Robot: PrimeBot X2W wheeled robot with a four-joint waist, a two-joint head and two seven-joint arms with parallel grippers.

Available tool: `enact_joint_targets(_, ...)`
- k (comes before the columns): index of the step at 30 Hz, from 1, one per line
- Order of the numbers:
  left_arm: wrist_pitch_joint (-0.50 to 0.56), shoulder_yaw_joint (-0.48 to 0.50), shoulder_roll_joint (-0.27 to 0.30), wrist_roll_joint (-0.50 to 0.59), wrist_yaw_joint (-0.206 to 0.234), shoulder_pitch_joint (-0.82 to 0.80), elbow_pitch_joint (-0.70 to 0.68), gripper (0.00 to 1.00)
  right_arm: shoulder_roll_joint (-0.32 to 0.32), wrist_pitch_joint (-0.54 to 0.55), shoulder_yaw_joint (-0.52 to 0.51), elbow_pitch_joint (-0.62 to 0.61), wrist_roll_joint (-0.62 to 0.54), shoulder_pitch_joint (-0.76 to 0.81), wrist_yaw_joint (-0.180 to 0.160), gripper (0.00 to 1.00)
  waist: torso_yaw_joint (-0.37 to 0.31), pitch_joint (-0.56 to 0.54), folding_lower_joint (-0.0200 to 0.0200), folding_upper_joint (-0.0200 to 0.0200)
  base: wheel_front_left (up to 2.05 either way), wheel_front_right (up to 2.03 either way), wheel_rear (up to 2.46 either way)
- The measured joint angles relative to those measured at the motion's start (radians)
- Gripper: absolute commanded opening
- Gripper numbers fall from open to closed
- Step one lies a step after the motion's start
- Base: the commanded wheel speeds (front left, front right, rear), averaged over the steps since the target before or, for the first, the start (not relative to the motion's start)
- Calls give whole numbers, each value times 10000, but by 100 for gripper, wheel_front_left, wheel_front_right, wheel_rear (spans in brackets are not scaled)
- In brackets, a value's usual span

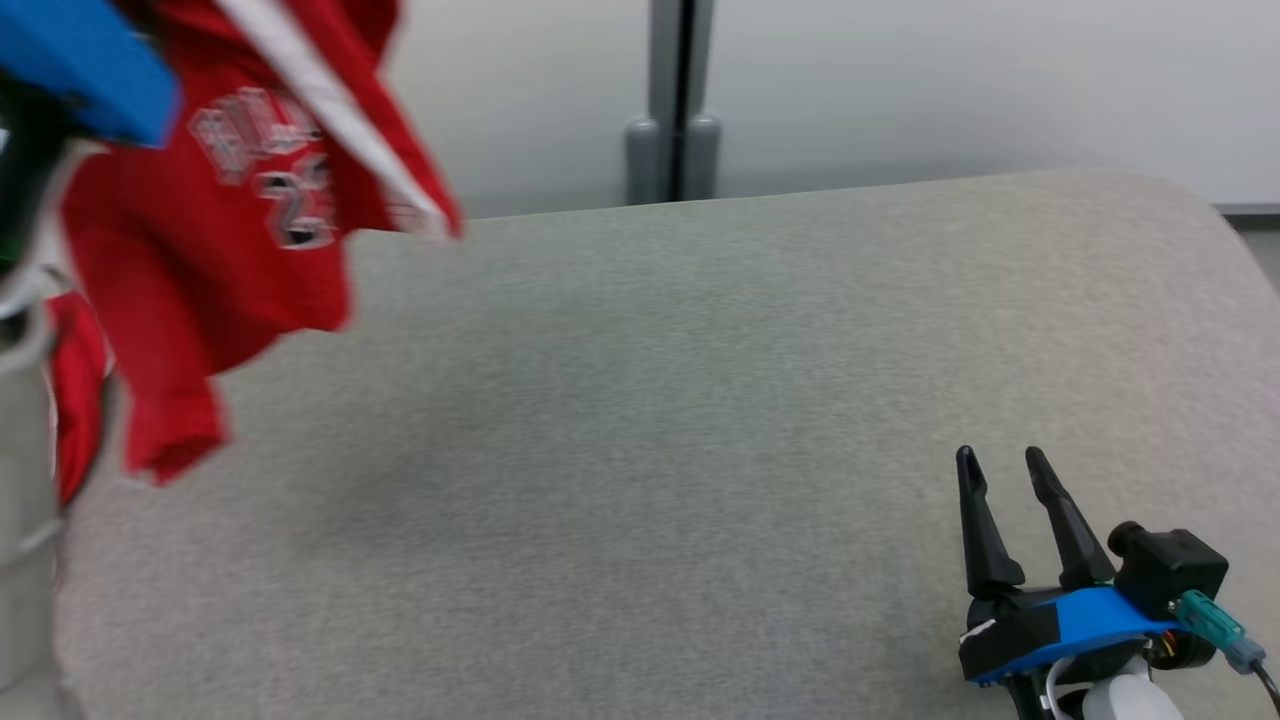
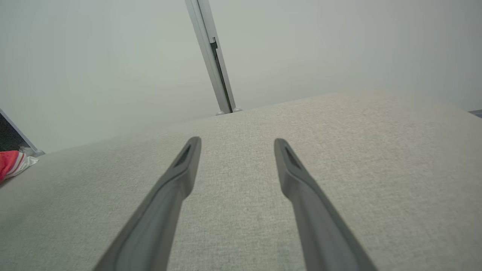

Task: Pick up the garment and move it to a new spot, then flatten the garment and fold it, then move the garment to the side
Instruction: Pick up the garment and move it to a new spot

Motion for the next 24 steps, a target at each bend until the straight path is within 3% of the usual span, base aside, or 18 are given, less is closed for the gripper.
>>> enact_joint_targets(7, -337, -1012, -1532, -510, -94, 272, -44, 0, -2, -19, 322, -82, 58, -38, 0, 100, -1142, 162, 2, 0, 0, 0, 0)
enact_joint_targets(13, -1262, -1289, -2581, -917, 36, 1520, 830, 0, -2, -35, 529, -90, 86, -189, 0, 100, -1849, 459, 3, 0, 0, 0, 0)
enact_joint_targets(22, -3986, -1538, -3005, -86, 385, 4411, 3553, 0, -2, -46, 506, -73, 102, -230, 0, 100, -2014, 580, 4, 0, 0, 0, 0)
enact_joint_targets(23, -4220, -1611, -2984, 82, 387, 4608, 3864, 29, -4, -48, 479, -77, 100, -238, 0, 100, -1958, 583, 3, 0, 0, 0, 0)
enact_joint_targets(24, -4387, -1691, -2982, 163, 387, 4807, 4234, 98, 0, -48, 453, -79, 96, -247, 0, 100, -1877, 577, 4, 0, 0, 0, 0)
